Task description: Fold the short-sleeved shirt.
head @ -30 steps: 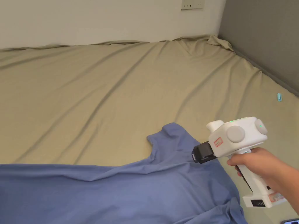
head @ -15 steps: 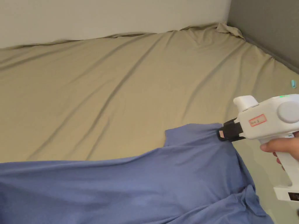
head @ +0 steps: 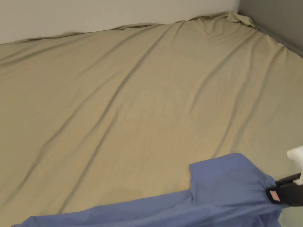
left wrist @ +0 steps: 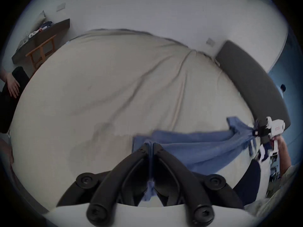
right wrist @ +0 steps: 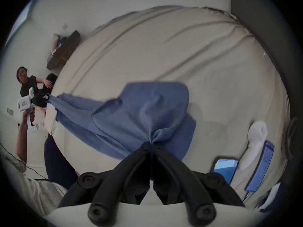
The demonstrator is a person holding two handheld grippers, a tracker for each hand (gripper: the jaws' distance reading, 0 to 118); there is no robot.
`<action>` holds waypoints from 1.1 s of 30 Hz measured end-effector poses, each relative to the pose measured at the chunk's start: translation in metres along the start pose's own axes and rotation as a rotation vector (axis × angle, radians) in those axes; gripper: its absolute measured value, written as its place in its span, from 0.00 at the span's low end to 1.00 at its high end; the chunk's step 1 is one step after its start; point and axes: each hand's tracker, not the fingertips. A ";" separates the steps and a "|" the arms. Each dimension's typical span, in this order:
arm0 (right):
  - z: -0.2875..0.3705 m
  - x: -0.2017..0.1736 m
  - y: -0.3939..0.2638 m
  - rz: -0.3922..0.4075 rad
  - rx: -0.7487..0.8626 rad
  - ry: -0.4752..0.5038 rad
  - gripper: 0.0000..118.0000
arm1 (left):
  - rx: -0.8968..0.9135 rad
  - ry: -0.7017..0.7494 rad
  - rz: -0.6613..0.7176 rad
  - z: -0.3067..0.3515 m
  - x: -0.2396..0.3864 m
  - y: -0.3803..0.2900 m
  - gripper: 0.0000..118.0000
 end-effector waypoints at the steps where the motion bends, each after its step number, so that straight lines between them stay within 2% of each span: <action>1: -0.009 -0.002 -0.007 0.003 -0.011 -0.005 0.03 | -0.036 0.015 0.007 -0.008 0.000 -0.009 0.02; 4: -0.028 -0.004 -0.018 0.006 -0.061 -0.042 0.03 | -0.090 0.056 0.016 -0.029 -0.004 -0.032 0.03; 6: -0.039 -0.006 -0.024 0.018 -0.062 -0.059 0.03 | -0.122 0.086 0.085 -0.040 -0.010 -0.043 0.03; 8: -0.054 -0.003 -0.024 -0.006 -0.088 -0.064 0.03 | -0.134 0.086 0.134 -0.055 -0.017 -0.048 0.03; 16: -0.066 -0.002 -0.024 -0.025 -0.090 -0.082 0.05 | -0.085 0.183 0.033 -0.061 0.001 -0.056 0.05; 17: -0.064 -0.006 -0.025 -0.031 -0.080 -0.092 0.07 | -0.077 0.180 0.041 -0.057 0.002 -0.054 0.12; 18: -0.060 -0.010 -0.025 -0.008 -0.071 -0.101 0.12 | -0.069 0.155 0.060 -0.050 -0.005 -0.050 0.30; 19: -0.047 -0.016 -0.024 0.084 -0.061 -0.103 0.33 | -0.074 0.117 0.100 -0.035 -0.004 -0.044 0.83; 20: -0.029 -0.025 -0.026 0.147 -0.008 -0.129 0.68 | -0.013 0.113 0.123 -0.016 0.001 -0.041 1.00; 21: -0.012 -0.036 -0.030 0.161 0.072 -0.147 1.00 | 0.058 0.063 0.125 0.013 0.007 -0.048 1.00; 22: 0.006 -0.046 -0.032 0.168 0.173 -0.149 0.99 | 0.224 0.002 0.125 0.035 0.013 -0.044 1.00; 23: 0.034 -0.057 -0.032 0.143 0.324 -0.121 0.99 | 0.273 0.003 0.122 0.051 0.020 -0.049 1.00; 25: 0.054 -0.080 -0.041 0.091 0.434 -0.054 1.00 | 0.299 0.057 0.104 0.068 0.033 -0.061 1.00; 27: 0.064 -0.105 -0.047 0.055 0.499 -0.010 0.99 | 0.234 0.081 0.074 0.060 0.054 -0.064 1.00; 28: 0.063 -0.119 -0.050 0.065 0.504 -0.011 0.79 | 0.164 0.090 0.056 0.054 0.062 -0.070 1.00; 29: 0.053 -0.127 -0.055 0.068 0.537 -0.042 0.33 | 0.099 0.110 0.060 0.045 0.070 -0.080 0.95; 30: 0.047 -0.139 -0.058 0.084 0.553 -0.069 0.02 | 0.108 0.119 0.060 0.034 0.073 -0.089 0.70; 31: 0.037 -0.152 -0.058 0.107 0.531 -0.096 0.02 | 0.118 0.126 0.057 0.024 0.077 -0.096 0.11; 32: 0.033 -0.160 -0.063 0.106 0.534 -0.090 0.02 | 0.094 0.113 0.085 0.015 0.078 -0.101 0.00; 33: 0.030 -0.164 -0.063 0.115 0.517 -0.047 0.02 | 0.063 0.089 0.147 0.006 0.073 -0.104 0.00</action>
